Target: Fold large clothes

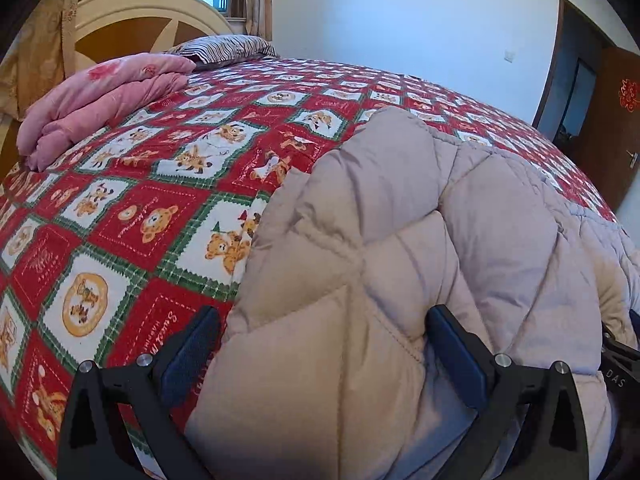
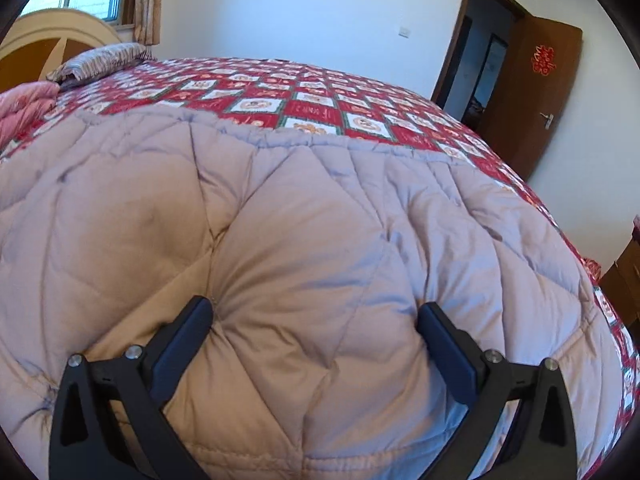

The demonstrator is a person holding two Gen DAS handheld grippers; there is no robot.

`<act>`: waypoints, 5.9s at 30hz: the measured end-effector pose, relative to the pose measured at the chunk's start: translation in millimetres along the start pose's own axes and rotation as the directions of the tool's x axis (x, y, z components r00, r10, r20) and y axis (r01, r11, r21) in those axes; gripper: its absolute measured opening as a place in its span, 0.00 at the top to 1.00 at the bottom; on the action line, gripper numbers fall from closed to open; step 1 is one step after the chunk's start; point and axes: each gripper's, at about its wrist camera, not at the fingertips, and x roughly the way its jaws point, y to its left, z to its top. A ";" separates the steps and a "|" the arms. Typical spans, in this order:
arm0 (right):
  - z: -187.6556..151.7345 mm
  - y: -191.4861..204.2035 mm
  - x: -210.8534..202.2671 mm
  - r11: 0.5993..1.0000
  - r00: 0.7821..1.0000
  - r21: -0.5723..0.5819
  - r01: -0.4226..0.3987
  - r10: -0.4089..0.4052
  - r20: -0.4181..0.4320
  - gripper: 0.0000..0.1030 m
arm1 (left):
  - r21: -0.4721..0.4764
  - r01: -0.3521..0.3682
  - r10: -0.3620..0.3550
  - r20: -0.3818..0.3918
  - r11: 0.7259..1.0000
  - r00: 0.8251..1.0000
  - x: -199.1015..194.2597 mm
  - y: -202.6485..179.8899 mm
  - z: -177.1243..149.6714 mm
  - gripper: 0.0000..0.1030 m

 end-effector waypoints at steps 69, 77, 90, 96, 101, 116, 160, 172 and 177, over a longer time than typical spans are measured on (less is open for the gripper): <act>-105.1 -253.6 -126.6 0.917 0.997 0.396 0.047 -0.069 0.041 0.00 | 0.520 0.414 -0.570 0.180 0.747 0.802 -183.4 -245.1 16.3 0.80; -139.0 -307.8 -120.9 0.867 0.990 0.480 0.134 -0.143 -0.019 0.00 | 0.693 0.459 -0.559 -0.098 0.555 0.823 -134.1 -345.7 -84.0 0.81; -152.3 -327.5 -107.2 0.824 0.994 0.556 0.104 -0.096 -0.044 0.00 | 0.856 0.260 -0.569 0.048 0.447 0.821 -208.2 -356.8 -117.0 0.27; -151.8 -331.7 -108.3 0.814 0.992 0.568 0.124 -0.110 -0.059 0.00 | 0.802 0.264 -0.597 0.139 0.536 0.790 -237.0 -312.6 -81.1 0.14; -112.1 -318.3 -123.1 0.851 0.996 0.519 0.086 -0.091 -0.016 0.12 | 0.590 0.203 -0.395 0.215 0.781 0.893 -175.4 -237.1 -4.2 0.14; 95.5 -148.8 -98.8 0.964 0.978 0.200 -0.178 0.152 0.140 0.40 | 0.214 0.083 -0.117 0.155 0.973 0.981 -27.0 -193.1 78.1 0.14; -10.7 -211.9 21.0 0.927 0.994 0.366 -0.077 0.098 -0.040 0.46 | 0.420 0.175 -0.209 0.037 0.891 0.977 7.5 -302.4 19.0 0.01; -11.5 -211.1 25.4 0.931 0.994 0.359 -0.066 0.091 -0.053 0.46 | 0.425 0.171 -0.198 0.020 0.889 0.980 12.4 -304.2 19.0 0.01; -11.2 -210.0 28.9 0.934 0.994 0.352 -0.062 0.089 -0.061 0.45 | 0.427 0.169 -0.194 0.015 0.888 0.981 14.4 -305.2 18.7 0.01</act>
